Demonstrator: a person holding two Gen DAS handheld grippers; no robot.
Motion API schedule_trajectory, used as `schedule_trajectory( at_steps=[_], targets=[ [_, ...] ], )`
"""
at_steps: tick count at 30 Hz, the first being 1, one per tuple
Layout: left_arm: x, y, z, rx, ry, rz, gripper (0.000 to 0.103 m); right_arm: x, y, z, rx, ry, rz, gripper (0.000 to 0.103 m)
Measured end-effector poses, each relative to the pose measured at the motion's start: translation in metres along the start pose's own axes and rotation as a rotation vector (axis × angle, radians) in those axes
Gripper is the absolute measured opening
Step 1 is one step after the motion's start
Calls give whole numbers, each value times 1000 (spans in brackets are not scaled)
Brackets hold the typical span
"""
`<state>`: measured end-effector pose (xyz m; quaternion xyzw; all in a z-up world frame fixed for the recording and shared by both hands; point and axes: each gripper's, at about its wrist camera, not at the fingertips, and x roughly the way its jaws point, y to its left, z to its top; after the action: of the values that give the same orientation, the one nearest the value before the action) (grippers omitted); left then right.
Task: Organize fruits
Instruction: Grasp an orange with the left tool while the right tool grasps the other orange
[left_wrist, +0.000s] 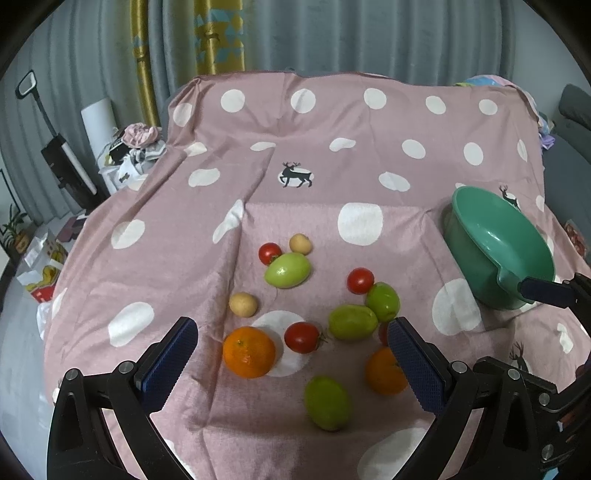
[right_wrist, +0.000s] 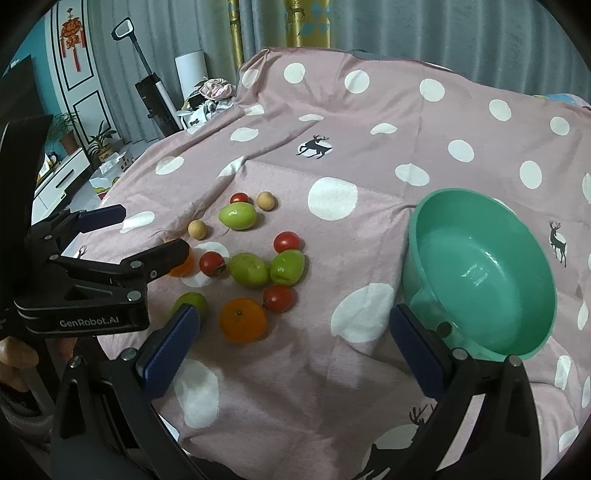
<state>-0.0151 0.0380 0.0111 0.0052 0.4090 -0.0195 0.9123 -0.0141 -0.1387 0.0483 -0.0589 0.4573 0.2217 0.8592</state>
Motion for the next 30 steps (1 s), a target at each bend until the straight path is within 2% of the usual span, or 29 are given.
schedule_trajectory(
  at_steps=[3, 10, 16, 23, 30],
  targets=[
    [2, 2, 0, -4, 6, -27, 102, 3, 2, 0, -1, 10, 9, 103],
    [5, 30, 0, -64, 9, -213, 102, 9, 4, -6, 11, 25, 53, 103],
    [11, 54, -8, -144, 38, -326, 102, 14, 3, -15, 26, 37, 100, 103],
    [6, 58, -29, -66, 26, -332, 102, 23, 8, -27, 33, 55, 184, 100],
    [17, 65, -30, -64, 35, -321, 101, 40, 7, -32, 74, 89, 249, 85]
  ],
)
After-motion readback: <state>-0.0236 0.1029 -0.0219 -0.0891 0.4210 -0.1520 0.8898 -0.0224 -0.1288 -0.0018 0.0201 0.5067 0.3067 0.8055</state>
